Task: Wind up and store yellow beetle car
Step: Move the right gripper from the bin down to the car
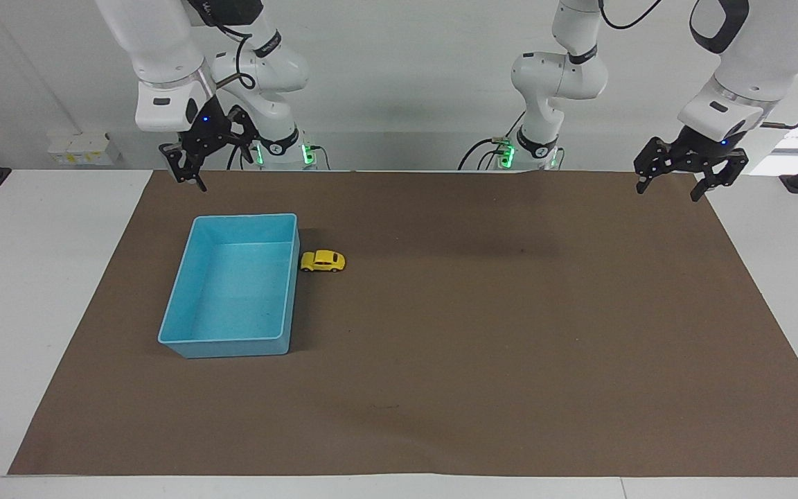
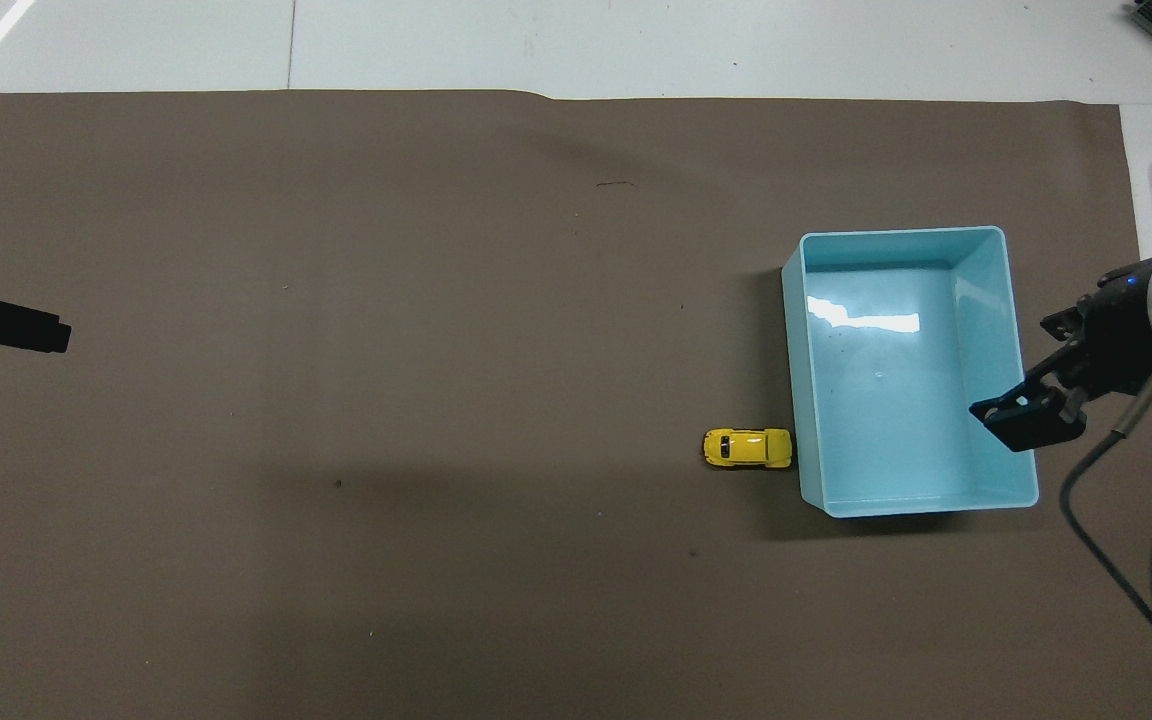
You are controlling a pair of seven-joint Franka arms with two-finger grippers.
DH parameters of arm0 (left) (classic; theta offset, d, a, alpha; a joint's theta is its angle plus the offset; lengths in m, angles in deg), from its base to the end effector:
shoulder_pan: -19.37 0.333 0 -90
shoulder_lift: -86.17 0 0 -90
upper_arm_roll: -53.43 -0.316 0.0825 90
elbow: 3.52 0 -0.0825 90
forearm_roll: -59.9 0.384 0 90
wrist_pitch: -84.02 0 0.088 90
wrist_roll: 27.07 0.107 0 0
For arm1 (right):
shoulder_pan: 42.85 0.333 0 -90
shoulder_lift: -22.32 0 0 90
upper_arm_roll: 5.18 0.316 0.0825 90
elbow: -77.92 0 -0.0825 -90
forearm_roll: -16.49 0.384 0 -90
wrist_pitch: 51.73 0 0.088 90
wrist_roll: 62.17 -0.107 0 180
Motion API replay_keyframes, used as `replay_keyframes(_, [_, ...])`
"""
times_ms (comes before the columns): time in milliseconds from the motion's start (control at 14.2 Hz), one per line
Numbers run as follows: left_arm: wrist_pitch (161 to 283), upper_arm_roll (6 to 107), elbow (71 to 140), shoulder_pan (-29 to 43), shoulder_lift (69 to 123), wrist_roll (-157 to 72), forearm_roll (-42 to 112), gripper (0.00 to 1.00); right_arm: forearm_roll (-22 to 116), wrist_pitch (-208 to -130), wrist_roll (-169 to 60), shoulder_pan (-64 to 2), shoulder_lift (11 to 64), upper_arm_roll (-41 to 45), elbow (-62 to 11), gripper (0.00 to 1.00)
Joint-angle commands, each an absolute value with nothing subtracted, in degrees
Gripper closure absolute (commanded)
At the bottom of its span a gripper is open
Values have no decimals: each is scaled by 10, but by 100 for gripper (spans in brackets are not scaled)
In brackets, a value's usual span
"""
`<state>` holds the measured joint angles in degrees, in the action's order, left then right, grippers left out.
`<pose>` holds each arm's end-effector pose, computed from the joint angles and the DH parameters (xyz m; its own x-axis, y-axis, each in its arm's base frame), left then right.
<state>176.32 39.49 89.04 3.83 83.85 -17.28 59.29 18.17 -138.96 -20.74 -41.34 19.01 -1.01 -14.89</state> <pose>0.5460 -0.0136 0.6286 0.9797 -0.1969 0.0377 -0.1975 -0.9802 0.0142 0.5281 0.0570 0.6286 0.6799 0.7332 -0.0132 0.7321 -0.6797 -0.0451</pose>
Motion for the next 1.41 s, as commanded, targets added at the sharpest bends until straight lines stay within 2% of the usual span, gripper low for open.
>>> replay_keyframes(0, [1747, 402, 894, 40, 828, -206, 598, 0, 186, -1405, -135, -400, 166, -9, -182, 0])
replay_keyframes(563, [1743, 402, 889, 41, 830, -203, 599, 0, 191, -1540, -1, -321, 168, -9, -296, 0])
replay_keyframes(986, [1743, 402, 889, 41, 830, -204, 599, 0, 183, -1575, 21, -296, 196, -9, -336, 0])
replay_keyframes(1338, [1743, 402, 889, 42, 830, -204, 599, 0, 182, -1668, 28, -275, 191, -8, -416, 0])
